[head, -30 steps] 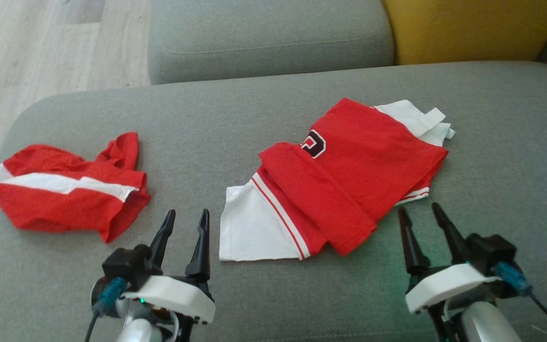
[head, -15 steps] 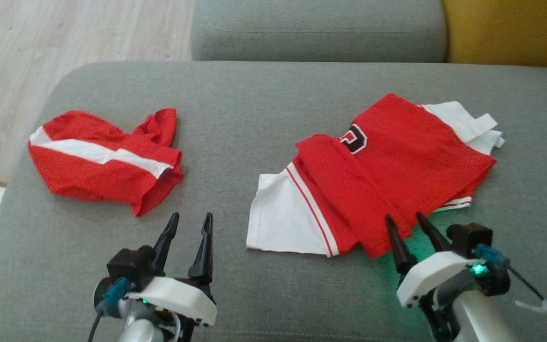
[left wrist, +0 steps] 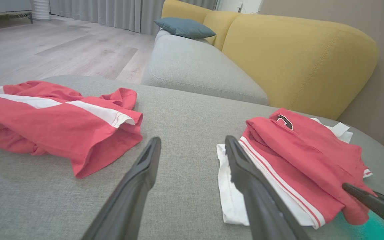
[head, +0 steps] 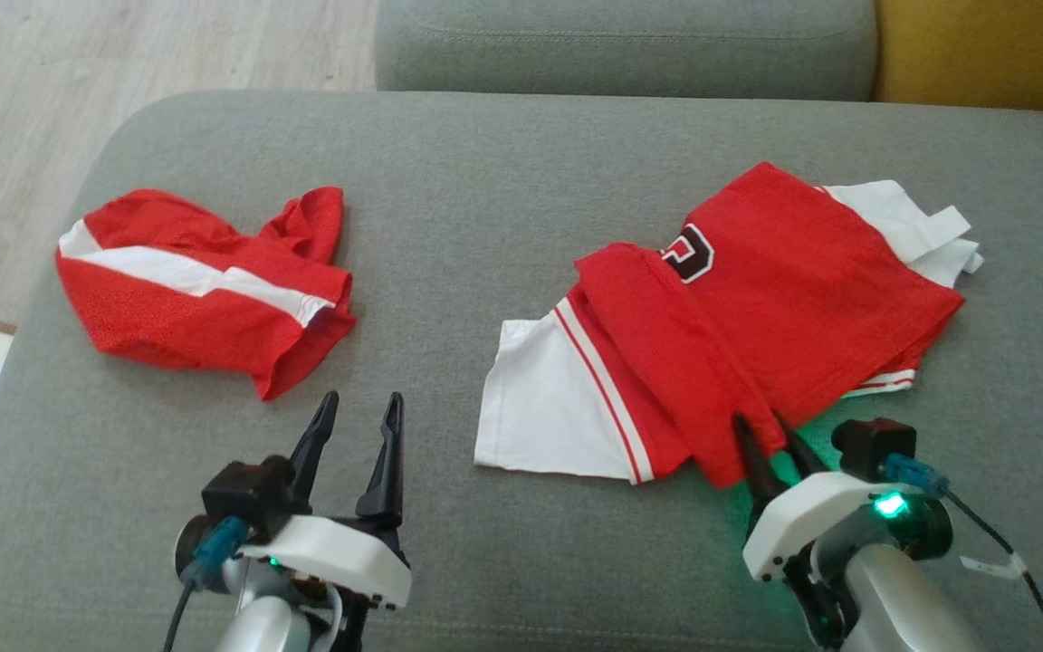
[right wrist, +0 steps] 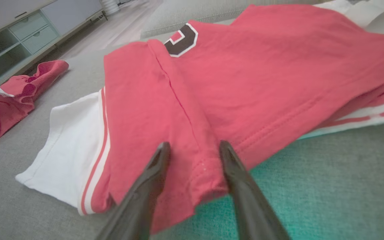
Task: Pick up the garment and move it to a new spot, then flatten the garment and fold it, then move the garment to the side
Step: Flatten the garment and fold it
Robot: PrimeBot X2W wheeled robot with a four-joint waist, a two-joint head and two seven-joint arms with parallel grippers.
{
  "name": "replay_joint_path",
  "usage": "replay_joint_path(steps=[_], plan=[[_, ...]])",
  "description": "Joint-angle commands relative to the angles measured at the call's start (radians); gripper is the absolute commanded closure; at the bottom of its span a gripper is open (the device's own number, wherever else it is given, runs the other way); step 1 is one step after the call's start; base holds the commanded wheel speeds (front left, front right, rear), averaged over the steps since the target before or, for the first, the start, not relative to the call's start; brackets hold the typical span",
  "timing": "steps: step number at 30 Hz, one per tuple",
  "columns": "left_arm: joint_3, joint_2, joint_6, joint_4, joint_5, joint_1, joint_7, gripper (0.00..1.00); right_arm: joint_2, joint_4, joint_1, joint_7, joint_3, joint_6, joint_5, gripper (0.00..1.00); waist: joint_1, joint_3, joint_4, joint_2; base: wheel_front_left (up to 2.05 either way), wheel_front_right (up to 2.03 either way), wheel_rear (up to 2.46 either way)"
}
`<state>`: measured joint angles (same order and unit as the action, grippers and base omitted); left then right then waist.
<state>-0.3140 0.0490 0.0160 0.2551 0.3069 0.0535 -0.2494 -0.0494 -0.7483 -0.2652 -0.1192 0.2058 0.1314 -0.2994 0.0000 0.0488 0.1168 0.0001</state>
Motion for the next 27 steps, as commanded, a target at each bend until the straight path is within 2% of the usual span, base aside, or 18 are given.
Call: replay_joint_path(steps=[1,5,8,11,16,19,23,27], plan=[[0.029,0.001,-0.004,-0.028,-0.008,0.045,-0.012,0.00,-0.001,0.019,-0.047,-0.016,0.025,-0.001,0.001,1.00,0.0000,-0.008,-0.010,-0.0001,0.00,0.00,0.00],[0.029,0.001,-0.001,-0.024,-0.006,0.039,-0.012,0.00,-0.006,0.004,-0.068,-0.036,-0.019,-0.001,0.060,1.00,0.0000,-0.034,-0.034,-0.0001,0.00,0.00,0.00],[0.031,0.001,0.002,-0.024,-0.002,0.031,-0.012,0.00,-0.058,0.021,-0.084,-0.031,-0.058,-0.001,0.126,1.00,0.0000,-0.054,-0.052,-0.0001,0.00,0.00,0.00],[0.032,0.001,0.004,-0.028,0.002,0.027,-0.012,0.00,-0.157,0.061,-0.107,-0.006,-0.089,-0.001,0.192,1.00,0.0000,-0.066,-0.069,-0.0001,0.00,0.00,0.00],[0.022,0.001,0.011,-0.038,0.020,0.025,-0.012,0.00,-0.360,0.145,-0.135,0.056,-0.153,-0.001,0.305,1.00,0.0000,-0.081,-0.082,-0.0001,0.00,0.00,0.00],[0.018,0.001,0.017,-0.041,0.029,0.022,-0.012,0.00,-0.448,0.195,-0.131,0.101,-0.199,-0.001,0.363,1.00,0.0000,-0.088,-0.087,-0.0001,0.00,0.00,0.00],[0.012,0.001,0.021,-0.045,0.038,0.016,-0.012,0.00,-0.494,0.275,-0.079,0.150,-0.261,-0.001,0.414,1.00,0.0000,-0.098,-0.089,-0.0001,0.00,0.00,0.00],[0.012,0.001,0.025,-0.047,0.042,0.007,-0.012,0.00,-0.472,0.357,0.028,0.202,-0.325,-0.001,0.436,1.00,0.0000,-0.109,-0.092,-0.0001,0.00,0.00,0.00]])
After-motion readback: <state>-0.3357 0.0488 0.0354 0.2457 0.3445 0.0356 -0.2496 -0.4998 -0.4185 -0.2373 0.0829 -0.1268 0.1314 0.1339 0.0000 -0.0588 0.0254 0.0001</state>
